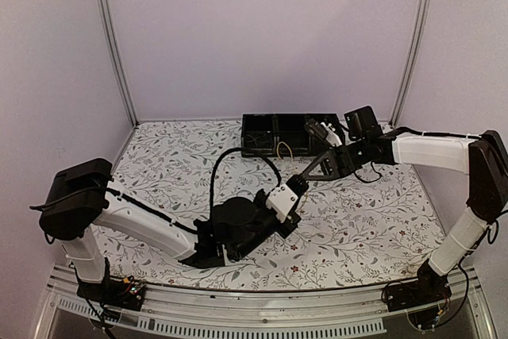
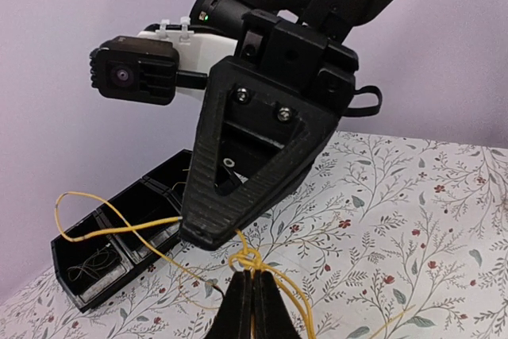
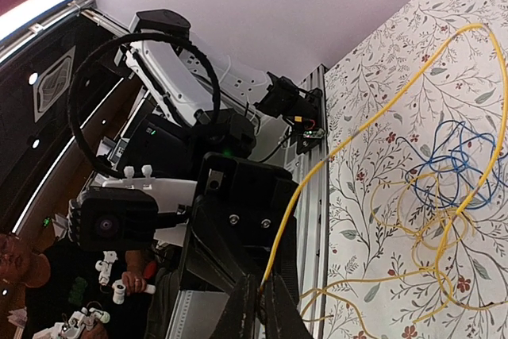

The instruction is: Untangle the cables

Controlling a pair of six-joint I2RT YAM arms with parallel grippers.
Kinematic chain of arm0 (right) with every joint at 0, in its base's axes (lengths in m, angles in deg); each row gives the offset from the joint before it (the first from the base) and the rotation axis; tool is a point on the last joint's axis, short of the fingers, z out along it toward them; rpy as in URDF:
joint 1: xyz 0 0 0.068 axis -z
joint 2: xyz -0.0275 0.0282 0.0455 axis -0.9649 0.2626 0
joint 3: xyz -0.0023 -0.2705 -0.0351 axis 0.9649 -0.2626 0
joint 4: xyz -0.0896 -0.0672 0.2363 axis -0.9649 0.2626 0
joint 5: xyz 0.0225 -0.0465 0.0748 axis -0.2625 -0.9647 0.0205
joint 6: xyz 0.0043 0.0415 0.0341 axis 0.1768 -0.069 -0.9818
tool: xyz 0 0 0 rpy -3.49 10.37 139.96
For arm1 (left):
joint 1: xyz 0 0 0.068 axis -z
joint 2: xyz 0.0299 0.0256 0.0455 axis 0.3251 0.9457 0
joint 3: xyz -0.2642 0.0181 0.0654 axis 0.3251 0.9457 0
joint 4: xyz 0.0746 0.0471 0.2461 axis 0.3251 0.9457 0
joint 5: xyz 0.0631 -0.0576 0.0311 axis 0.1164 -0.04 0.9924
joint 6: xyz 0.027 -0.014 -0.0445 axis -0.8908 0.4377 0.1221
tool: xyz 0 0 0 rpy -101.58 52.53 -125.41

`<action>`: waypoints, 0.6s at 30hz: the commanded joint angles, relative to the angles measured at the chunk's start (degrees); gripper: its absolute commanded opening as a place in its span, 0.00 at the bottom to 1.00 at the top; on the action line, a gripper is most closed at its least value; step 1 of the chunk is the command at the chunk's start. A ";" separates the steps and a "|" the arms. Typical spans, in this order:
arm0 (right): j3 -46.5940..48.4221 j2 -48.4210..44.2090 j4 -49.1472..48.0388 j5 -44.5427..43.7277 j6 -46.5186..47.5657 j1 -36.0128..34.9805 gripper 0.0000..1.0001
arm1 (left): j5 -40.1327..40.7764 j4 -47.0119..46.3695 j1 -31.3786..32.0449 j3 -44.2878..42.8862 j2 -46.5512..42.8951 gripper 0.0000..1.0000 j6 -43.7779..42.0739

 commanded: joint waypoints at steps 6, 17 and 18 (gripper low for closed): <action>-2.46 -3.46 -5.02 -2.84 -0.30 -0.16 0.00 | -0.19 -0.53 -0.27 -0.02 0.38 0.00 1.72; -7.55 -7.71 -12.36 -6.11 -3.10 -0.51 0.00 | -0.49 -2.08 -0.94 -0.56 0.81 0.00 3.20; -7.55 -7.78 -12.44 -6.19 -3.08 -0.51 0.00 | -0.65 -1.99 -0.97 -0.80 1.00 0.00 3.25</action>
